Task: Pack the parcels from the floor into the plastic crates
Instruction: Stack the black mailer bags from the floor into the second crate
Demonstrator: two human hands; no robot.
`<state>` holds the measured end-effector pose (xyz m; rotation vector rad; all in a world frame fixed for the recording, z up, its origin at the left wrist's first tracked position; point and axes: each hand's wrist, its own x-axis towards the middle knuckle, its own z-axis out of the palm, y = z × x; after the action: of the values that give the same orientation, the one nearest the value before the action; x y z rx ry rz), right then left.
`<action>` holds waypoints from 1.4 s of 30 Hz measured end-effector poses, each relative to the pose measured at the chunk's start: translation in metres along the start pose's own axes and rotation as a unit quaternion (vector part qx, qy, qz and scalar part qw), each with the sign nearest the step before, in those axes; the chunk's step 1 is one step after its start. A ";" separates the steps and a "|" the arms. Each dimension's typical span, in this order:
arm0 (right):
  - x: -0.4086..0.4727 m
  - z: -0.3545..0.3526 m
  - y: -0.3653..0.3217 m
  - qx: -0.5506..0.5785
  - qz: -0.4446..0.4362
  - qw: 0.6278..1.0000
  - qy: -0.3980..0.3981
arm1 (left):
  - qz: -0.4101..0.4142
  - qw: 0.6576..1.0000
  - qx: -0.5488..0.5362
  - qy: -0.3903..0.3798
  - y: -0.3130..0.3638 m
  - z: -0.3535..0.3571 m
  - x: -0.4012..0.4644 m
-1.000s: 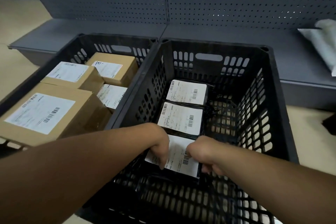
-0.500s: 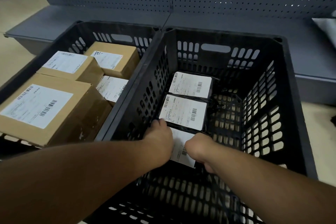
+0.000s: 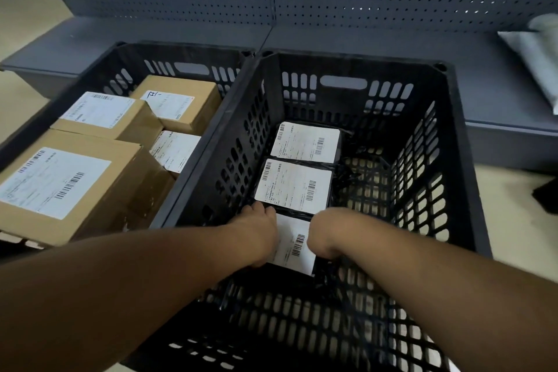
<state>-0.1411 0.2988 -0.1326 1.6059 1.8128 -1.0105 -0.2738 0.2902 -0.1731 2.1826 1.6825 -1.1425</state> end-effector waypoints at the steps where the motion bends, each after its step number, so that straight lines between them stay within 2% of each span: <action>1: 0.000 -0.006 0.005 -0.054 -0.011 0.998 0.011 | 0.007 1.000 0.012 -0.020 0.000 -0.005 0.001; 4: -0.009 -0.026 0.023 -0.077 -0.016 0.994 0.077 | 0.024 0.997 0.046 -0.062 0.001 -0.023 0.005; 6: -0.018 -0.041 0.038 -0.088 -0.031 0.986 0.140 | 0.018 0.998 0.003 -0.055 0.003 -0.041 0.004; 10: -0.048 -0.065 0.074 -0.048 -0.051 0.967 0.245 | 0.018 0.996 -0.081 0.015 0.016 -0.085 0.001; 13: -0.069 -0.078 0.097 -0.021 -0.081 0.941 0.329 | 0.011 0.982 -0.163 0.089 0.030 -0.113 0.003; 17: -0.091 -0.081 0.131 0.001 -0.102 0.890 0.444 | 0.036 0.942 -0.272 0.194 0.054 -0.150 0.002; 20: -0.110 -0.075 0.159 0.028 -0.089 0.868 0.487 | 0.064 0.893 -0.339 0.290 0.071 -0.173 -0.007; 24: -0.125 -0.056 0.207 0.072 -0.051 0.845 0.528 | 0.106 0.829 -0.346 0.427 0.101 -0.197 -0.022; 26: -0.129 -0.047 0.233 0.091 -0.021 0.845 0.526 | 0.134 0.817 -0.322 0.460 0.117 -0.206 -0.031; 29: -0.137 -0.036 0.272 0.111 0.032 0.853 0.509 | 0.163 0.839 -0.270 0.444 0.142 -0.217 -0.038; 35: -0.156 -0.006 0.361 0.141 0.161 0.851 0.480 | 0.223 0.878 -0.264 0.330 0.215 -0.236 -0.056; 42: -0.184 0.037 0.450 0.222 0.301 0.813 0.446 | 0.259 0.889 -0.265 0.268 0.314 -0.240 -0.074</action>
<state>0.3277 0.1692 -0.0988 3.0578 1.3407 -0.3724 0.1091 0.2527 -0.0568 2.4324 1.2049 0.0699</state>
